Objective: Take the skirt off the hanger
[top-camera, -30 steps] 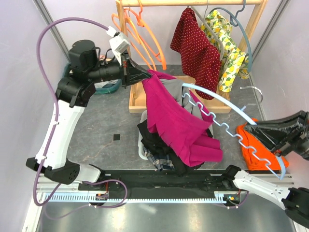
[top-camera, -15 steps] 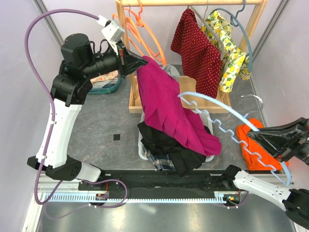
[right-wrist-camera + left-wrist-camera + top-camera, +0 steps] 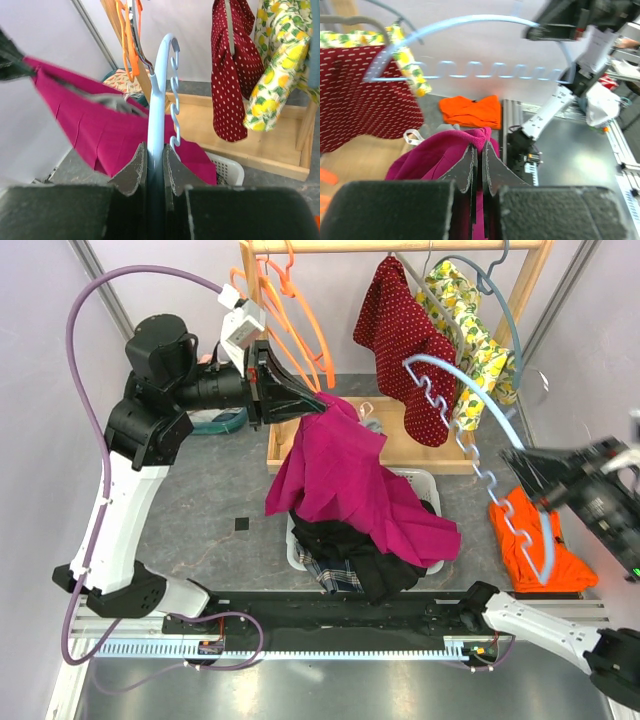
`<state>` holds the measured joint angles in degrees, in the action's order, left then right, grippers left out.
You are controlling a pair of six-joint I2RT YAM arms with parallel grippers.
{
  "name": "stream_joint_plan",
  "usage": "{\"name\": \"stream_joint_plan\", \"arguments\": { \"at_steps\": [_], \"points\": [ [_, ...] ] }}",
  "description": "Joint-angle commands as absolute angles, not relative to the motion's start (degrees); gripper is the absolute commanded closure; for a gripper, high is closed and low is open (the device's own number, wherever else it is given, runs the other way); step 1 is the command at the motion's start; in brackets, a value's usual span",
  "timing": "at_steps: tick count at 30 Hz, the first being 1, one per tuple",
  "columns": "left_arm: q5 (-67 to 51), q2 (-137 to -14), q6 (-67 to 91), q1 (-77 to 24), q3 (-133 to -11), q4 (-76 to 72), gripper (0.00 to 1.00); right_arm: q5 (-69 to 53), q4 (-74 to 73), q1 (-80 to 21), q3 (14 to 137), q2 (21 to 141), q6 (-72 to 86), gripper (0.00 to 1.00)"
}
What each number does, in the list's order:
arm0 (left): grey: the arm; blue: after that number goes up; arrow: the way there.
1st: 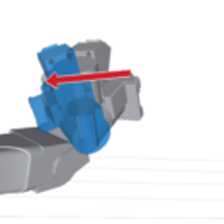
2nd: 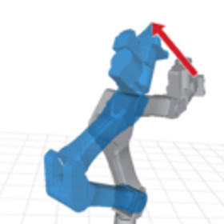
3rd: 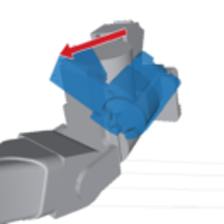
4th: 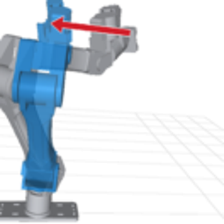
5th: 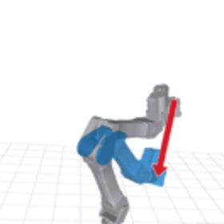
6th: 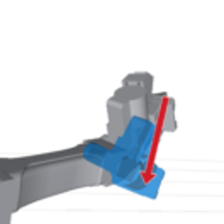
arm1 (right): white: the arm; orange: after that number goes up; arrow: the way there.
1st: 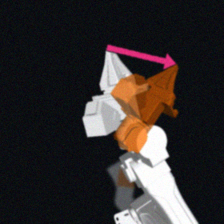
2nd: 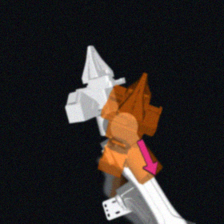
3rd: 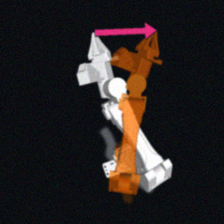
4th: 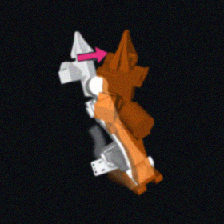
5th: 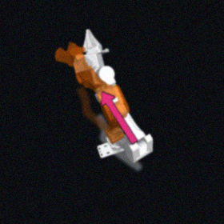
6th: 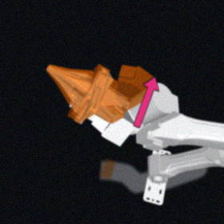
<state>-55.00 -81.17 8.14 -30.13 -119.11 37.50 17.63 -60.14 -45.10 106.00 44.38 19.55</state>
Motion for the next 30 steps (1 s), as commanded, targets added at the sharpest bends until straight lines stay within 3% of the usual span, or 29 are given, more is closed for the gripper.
{"name": "stream_joint_plan", "arguments": {
  "at_steps": [1, 7, 11, 19, 22, 28, 30],
  "points": [
    [-62.31, -78.93, 11.26, -34.0, -114.63, 31.82, 0.98, 20.04, -49.84, -45.0, 110.55, 53.16, 19.6, 1.0],
    [-52.49, -79.19, -4.09, -43.13, -100.49, 37.96, 0.98, 21.79, -46.68, -45.09, 113.38, 61.52, 18.99, 1.0],
    [-32.57, -80.68, -10.88, -48.24, -94.32, 38.67, 0.98, 23.2, -45.7, -45.09, 114.78, 64.33, 18.98, 1.0],
    [-10.92, -86.48, -20.91, -53.88, -76.75, 31.48, 0.98, 24.34, -45.09, -45.0, 120.49, 71.53, 17.75, 1.0],
    [-7.66, -88.24, -23.81, -53.96, -70.59, 26.92, 0.86, 24.61, -45.0, -45.09, 121.9, 74.34, 17.67, 1.0],
    [-3.0, -91.84, -25.93, -54.75, -61.88, 19.26, 0.77, 25.75, -43.07, -45.0, 123.22, 78.3, 16.7, 1.0],
    [-0.89, -92.63, -27.15, -56.67, -58.65, 16.18, 0.62, 26.28, -42.8, -45.0, 124.71, 80.32, 16.09, 1.0]
  ]
}}
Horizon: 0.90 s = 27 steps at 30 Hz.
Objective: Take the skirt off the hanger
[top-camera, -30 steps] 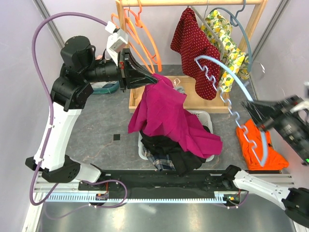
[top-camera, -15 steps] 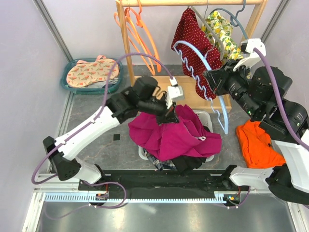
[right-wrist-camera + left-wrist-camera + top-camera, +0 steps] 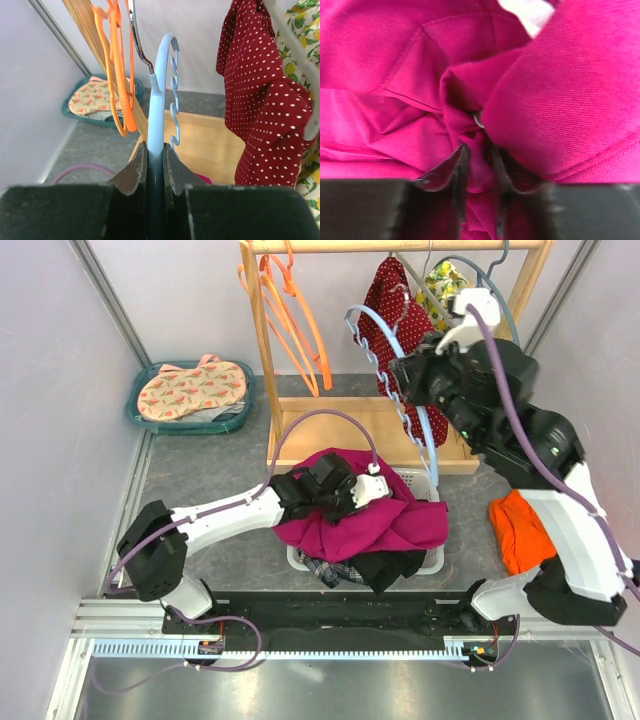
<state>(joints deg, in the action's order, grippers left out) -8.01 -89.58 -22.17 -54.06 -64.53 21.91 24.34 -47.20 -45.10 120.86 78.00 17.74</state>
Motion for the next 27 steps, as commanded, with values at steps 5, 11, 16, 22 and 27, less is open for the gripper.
{"name": "stream_joint_plan", "arguments": {
  "at_steps": [5, 11, 16, 22, 27],
  "points": [
    [10.27, -94.92, -30.85, -62.39, -51.16, 8.45, 0.01, 26.72, -42.8, -43.86, 128.49, 85.07, 15.21, 1.0],
    [15.91, -93.78, -27.96, -64.34, -53.34, 10.88, 0.01, 21.45, -41.4, -38.77, 134.11, 89.82, 16.34, 1.0],
    [20.65, -93.43, -22.33, -64.51, -66.42, 25.7, 0.01, 17.67, -39.38, -36.21, 137.99, 94.3, 16.35, 1.0],
    [19.08, -82.83, -20.21, -64.51, -75.4, 30.5, 0.01, 13.28, -36.21, -34.72, 139.65, 99.22, 15.38, 1.0],
    [15.74, -76.12, -20.48, -64.51, -78.83, 30.76, 0.0, 11.6, -34.11, -33.31, 140.89, 102.39, 14.86, 1.0]
  ]
}}
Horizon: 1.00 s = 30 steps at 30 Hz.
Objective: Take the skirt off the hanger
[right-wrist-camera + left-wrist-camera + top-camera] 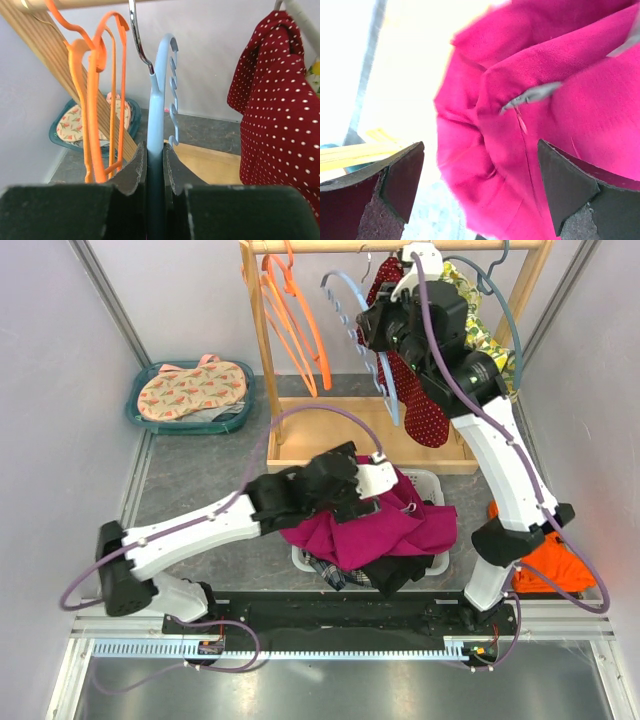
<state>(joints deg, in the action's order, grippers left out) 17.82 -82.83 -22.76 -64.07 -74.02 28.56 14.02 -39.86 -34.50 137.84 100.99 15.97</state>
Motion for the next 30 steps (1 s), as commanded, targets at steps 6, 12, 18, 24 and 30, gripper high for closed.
{"name": "stream_joint_plan", "arguments": {
  "at_steps": [6, 12, 18, 24, 30],
  "points": [
    [17.4, -72.96, -21.27, -64.51, -83.93, 34.35, 0.01, 9.06, -29.2, -31.64, 142.12, 105.11, 13.45, 1.0],
    [15.82, -70.14, -23.9, -64.16, -91.92, 38.93, 0.01, 5.19, -22.68, -31.38, 144.48, 108.36, 14.41, 1.0],
    [14.59, -68.3, -29.43, -63.81, -99.92, 41.92, 0.0, 2.55, -17.67, -31.2, 144.67, 110.48, 16.52, 1.0],
    [22.05, -64.52, -40.42, -63.37, -99.94, 38.06, 0.0, -1.39, -11.08, -31.2, 144.14, 111.36, 18.19, 1.0],
    [21.53, -61.7, -39.2, -62.58, -100.45, 39.11, 0.01, -3.34, -9.32, -30.94, 144.76, 111.54, 18.81, 1.0]
  ]
}}
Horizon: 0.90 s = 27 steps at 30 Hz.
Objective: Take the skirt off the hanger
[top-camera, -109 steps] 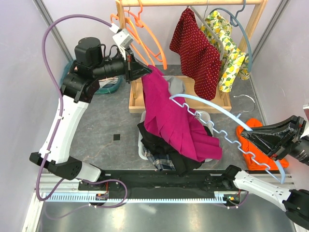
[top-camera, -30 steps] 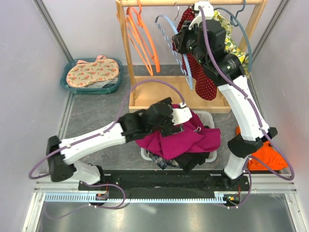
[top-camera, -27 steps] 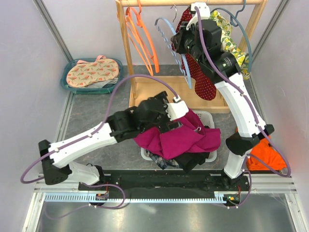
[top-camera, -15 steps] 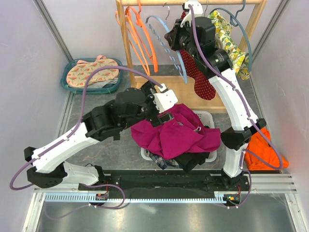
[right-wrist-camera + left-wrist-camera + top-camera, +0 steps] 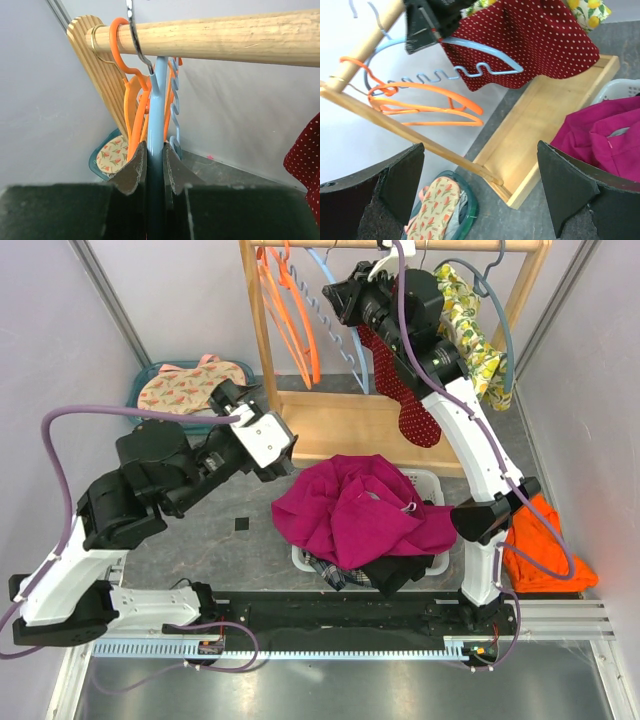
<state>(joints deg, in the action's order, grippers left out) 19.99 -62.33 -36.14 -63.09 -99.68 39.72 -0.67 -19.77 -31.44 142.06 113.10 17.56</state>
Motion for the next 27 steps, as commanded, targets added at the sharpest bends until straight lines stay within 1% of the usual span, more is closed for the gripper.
{"name": "stream_joint_plan", "arguments": {
  "at_steps": [1, 7, 11, 16, 20, 27],
  "points": [
    [21.53, -61.61, -39.03, -62.58, -100.89, 39.2, 0.0, -3.34, -8.97, -30.94, 144.06, 111.19, 18.9, 1.0],
    [22.59, -62.58, -39.9, -62.4, -105.81, 38.85, 0.01, -0.88, -8.88, -30.94, 143.35, 111.71, 19.07, 1.0],
    [24.26, -62.58, -41.04, -62.4, -108.19, 38.32, 0.0, 1.49, -9.4, -30.76, 145.72, 114.69, 19.25, 1.0],
    [25.66, -62.49, -41.83, -62.14, -112.75, 38.15, 0.0, 1.23, -9.93, -30.5, 145.55, 116.89, 20.21, 1.0],
    [26.46, -62.67, -41.75, -61.79, -114.17, 37.53, 0.0, 0.18, -10.54, -30.59, 145.11, 118.73, 21.79, 1.0],
    [26.46, -62.58, -40.43, -61.26, -113.2, 37.53, 0.01, -2.9, -11.16, -30.76, 145.2, 119.97, 24.16, 1.0]
  ]
}}
